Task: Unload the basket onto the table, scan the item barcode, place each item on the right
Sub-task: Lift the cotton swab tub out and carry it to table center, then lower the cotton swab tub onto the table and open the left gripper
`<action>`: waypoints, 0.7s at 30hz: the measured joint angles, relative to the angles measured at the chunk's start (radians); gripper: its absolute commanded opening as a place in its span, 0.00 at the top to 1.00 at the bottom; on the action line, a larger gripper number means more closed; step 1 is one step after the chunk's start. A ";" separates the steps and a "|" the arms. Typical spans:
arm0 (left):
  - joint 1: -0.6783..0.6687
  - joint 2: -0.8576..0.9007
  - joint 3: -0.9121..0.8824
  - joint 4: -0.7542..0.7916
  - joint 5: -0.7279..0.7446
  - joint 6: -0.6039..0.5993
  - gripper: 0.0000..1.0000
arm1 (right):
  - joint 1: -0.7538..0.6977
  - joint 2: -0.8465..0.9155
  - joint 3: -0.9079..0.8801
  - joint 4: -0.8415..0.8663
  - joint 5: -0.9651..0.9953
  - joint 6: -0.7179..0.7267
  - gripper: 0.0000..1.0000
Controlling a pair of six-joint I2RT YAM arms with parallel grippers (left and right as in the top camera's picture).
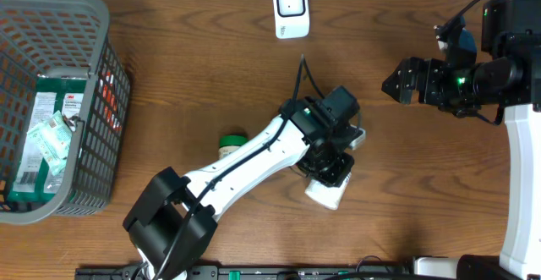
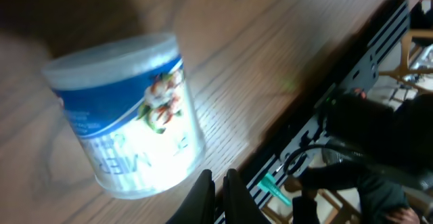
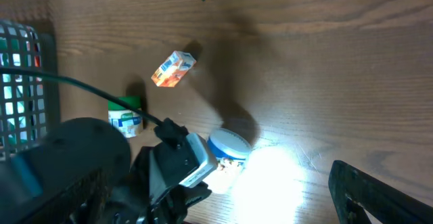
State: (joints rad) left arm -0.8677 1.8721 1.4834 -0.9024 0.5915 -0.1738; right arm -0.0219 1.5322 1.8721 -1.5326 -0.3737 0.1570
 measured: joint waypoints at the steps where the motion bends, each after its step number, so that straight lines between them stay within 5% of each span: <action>1: 0.000 0.000 -0.019 0.021 0.005 0.003 0.93 | 0.000 0.000 0.000 0.000 0.000 0.000 0.01; 21: 0.000 0.012 -0.084 0.152 -0.053 0.018 0.93 | 0.000 0.000 0.000 0.035 -0.001 0.014 0.01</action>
State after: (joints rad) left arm -0.8677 1.8839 1.3991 -0.7506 0.5385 -0.1562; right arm -0.0219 1.5322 1.8721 -1.4979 -0.3748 0.1715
